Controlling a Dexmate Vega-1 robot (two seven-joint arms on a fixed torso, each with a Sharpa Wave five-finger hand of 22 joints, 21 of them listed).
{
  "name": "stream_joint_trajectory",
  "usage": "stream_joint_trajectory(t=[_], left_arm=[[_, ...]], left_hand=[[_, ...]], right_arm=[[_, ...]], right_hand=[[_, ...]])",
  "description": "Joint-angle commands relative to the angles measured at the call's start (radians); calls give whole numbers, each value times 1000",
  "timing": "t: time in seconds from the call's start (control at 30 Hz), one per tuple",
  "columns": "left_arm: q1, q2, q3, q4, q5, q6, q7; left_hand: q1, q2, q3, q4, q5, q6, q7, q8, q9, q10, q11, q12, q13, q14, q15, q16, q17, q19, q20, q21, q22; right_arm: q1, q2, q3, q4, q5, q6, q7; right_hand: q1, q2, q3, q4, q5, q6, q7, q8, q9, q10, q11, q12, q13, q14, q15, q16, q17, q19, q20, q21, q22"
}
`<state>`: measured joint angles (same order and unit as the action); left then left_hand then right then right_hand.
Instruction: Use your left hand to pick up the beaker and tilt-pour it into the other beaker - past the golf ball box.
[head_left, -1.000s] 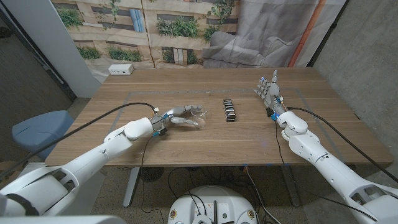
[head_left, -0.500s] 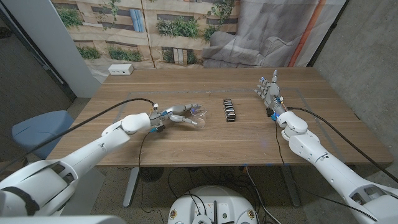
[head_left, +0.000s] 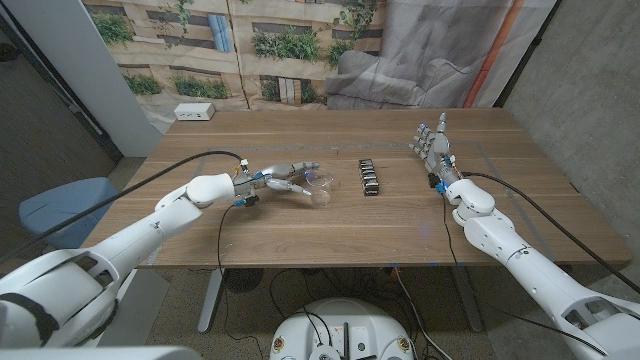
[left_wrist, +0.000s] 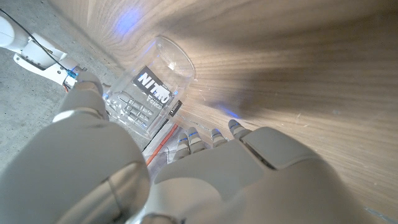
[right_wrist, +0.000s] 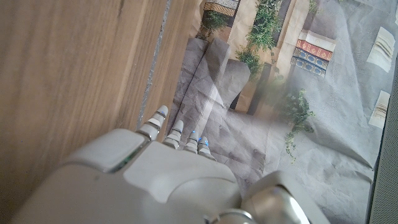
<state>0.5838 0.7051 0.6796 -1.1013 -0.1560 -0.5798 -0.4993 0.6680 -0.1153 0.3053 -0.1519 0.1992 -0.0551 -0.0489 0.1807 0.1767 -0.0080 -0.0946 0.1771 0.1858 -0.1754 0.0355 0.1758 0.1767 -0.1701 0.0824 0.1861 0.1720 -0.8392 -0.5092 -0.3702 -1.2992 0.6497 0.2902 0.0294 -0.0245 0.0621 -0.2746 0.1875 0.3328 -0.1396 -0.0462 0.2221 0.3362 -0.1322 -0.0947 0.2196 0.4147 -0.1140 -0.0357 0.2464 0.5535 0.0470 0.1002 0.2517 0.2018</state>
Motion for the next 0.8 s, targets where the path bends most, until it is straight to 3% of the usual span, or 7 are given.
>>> stream_joint_trajectory(t=[0.03,0.47,0.8], left_arm=[[-12,24,-26,7,-48,-10,-54],[4,47,-65,29,-141,-26,-118],[3,14,-102,98,-227,-22,-135]], left_hand=[[-15,0,4,6,0,-12,3,-3,3,-15,0,0,3,-37,7,-1,2,-160,0,-2,3],[-28,17,8,13,0,-23,12,-2,3,-31,11,1,2,-42,11,2,2,-156,2,2,3],[-54,45,13,24,-2,-22,11,3,2,-53,18,3,1,-39,19,6,1,-126,18,13,3]], right_arm=[[0,0,0,0,0,0,0],[-1,0,0,-2,0,-1,-1],[-1,-1,0,-2,0,-1,-1]], right_hand=[[2,90,-6,1,6,-7,-2,6,2,-5,-3,6,5,-4,-18,3,2,-3,5,7,5],[3,90,-6,1,6,-7,-2,6,2,-4,-1,6,5,-4,-20,3,2,-3,5,7,5],[3,90,-6,1,6,-7,-2,6,2,-4,-1,6,5,-6,-21,3,2,-3,5,7,5]])
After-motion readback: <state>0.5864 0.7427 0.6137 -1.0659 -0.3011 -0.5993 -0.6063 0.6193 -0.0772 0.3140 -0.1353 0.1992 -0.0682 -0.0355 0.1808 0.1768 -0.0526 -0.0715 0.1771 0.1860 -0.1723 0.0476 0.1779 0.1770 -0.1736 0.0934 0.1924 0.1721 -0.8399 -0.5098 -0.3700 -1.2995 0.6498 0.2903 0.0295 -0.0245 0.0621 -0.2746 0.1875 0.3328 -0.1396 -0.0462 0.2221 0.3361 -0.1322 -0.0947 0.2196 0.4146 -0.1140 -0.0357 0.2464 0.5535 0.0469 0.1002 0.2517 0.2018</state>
